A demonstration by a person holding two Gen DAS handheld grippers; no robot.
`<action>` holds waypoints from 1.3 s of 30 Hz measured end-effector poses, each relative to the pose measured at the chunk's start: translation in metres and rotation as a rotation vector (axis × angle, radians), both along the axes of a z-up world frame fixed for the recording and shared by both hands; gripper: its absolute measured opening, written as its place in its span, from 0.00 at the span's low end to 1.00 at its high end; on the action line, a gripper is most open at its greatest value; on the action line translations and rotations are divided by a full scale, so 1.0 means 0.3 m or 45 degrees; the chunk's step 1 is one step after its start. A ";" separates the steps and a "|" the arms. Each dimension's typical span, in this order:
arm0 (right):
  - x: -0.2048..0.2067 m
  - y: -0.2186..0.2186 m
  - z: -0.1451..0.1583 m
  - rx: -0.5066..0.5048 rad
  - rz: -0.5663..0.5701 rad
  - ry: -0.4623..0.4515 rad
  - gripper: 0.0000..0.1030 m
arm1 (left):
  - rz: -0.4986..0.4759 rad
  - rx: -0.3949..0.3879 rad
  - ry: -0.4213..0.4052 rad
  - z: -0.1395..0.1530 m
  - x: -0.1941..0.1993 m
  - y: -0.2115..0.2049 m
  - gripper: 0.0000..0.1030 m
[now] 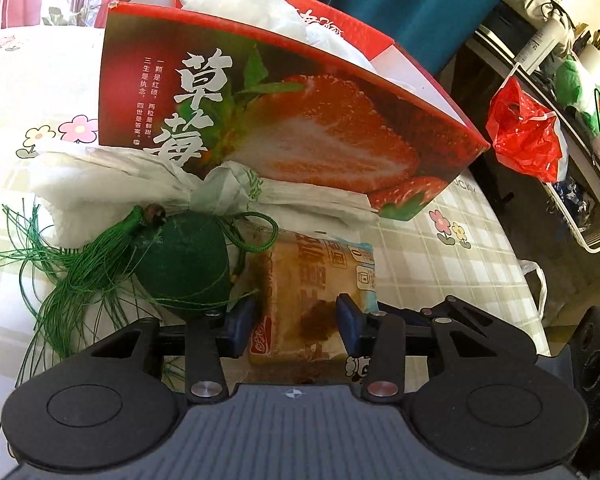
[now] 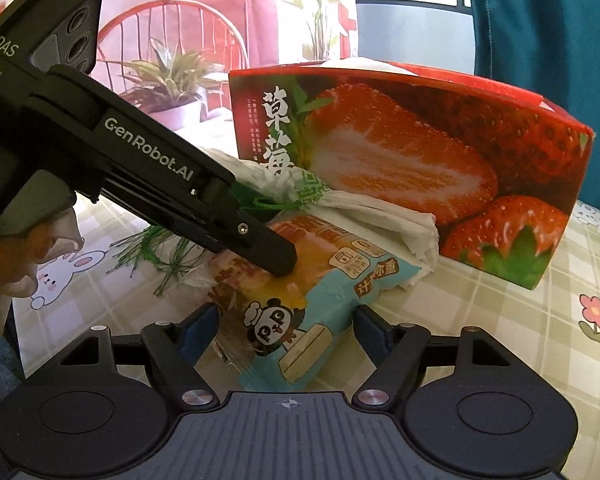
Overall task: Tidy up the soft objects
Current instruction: 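Move both grippers to the wrapped snack packet beside the box, then close both grippers on the snack packet and lift it toward the box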
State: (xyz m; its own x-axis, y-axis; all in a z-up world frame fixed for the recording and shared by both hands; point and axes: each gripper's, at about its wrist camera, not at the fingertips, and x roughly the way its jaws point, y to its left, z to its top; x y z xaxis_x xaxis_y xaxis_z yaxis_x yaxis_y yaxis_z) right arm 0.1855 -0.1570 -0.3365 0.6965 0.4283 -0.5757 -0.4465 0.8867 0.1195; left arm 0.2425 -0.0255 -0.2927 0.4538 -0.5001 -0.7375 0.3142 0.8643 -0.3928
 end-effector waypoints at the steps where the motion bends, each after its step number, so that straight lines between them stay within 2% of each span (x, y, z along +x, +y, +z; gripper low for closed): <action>1: 0.000 -0.003 -0.003 0.011 0.001 -0.001 0.69 | -0.003 0.004 -0.003 0.001 -0.001 -0.002 0.45; 6: -0.001 -0.027 -0.012 0.066 0.008 0.011 0.68 | -0.024 0.015 -0.009 0.003 -0.011 -0.002 0.45; 10: -0.012 -0.038 -0.014 0.104 0.006 0.000 0.63 | -0.042 0.026 -0.022 0.006 -0.027 -0.008 0.44; 26: -0.049 -0.054 0.010 0.126 -0.008 0.042 0.58 | -0.075 0.037 0.013 0.022 -0.074 -0.039 0.43; 30: -0.070 -0.040 0.045 0.038 0.003 0.004 0.58 | -0.097 0.023 -0.032 0.060 -0.092 -0.055 0.44; 39: -0.094 -0.109 0.187 0.036 -0.041 -0.099 0.58 | -0.170 -0.001 -0.184 0.226 -0.087 -0.105 0.44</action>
